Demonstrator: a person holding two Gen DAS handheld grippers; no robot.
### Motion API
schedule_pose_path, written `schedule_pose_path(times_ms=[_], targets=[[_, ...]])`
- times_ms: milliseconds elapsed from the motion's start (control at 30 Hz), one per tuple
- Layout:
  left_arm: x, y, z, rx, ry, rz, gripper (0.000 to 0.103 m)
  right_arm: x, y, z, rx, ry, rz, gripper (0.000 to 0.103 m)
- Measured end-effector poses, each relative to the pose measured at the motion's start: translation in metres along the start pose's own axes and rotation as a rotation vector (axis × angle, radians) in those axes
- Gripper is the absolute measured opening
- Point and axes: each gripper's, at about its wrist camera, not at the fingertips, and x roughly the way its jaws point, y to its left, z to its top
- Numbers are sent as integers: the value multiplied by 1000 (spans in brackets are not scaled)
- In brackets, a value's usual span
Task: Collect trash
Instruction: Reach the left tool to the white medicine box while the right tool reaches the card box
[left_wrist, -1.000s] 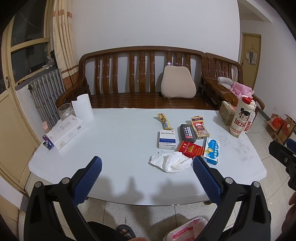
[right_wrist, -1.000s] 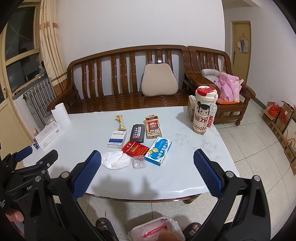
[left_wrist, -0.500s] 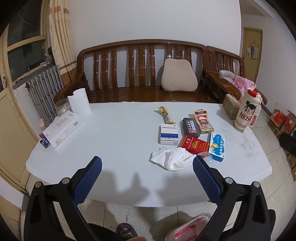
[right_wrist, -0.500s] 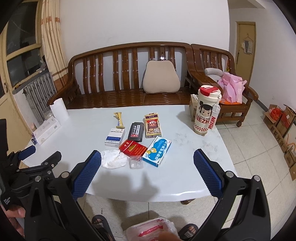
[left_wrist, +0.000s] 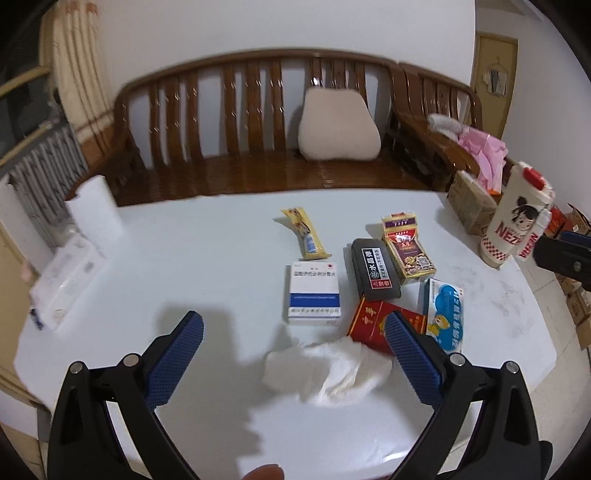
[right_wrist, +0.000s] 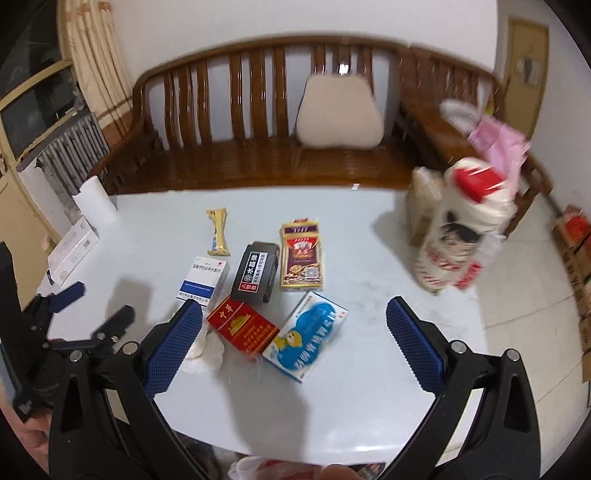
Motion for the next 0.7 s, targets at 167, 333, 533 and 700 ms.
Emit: schedule_pose_path(times_ms=[167,333,533,700], targets=[[55,-6,14,8,102,-13,96,57,0,25,-16,106,-10,98],[99,-6,24,-10,196,-25,96,106,-1,35,-10,201,-4,98],[124,-10,30,-8,246,-43,96,154,-9,40,20,290,8,98],[141,-12,31,4,273,-37,96,177,-14,41,25,332,7,98]])
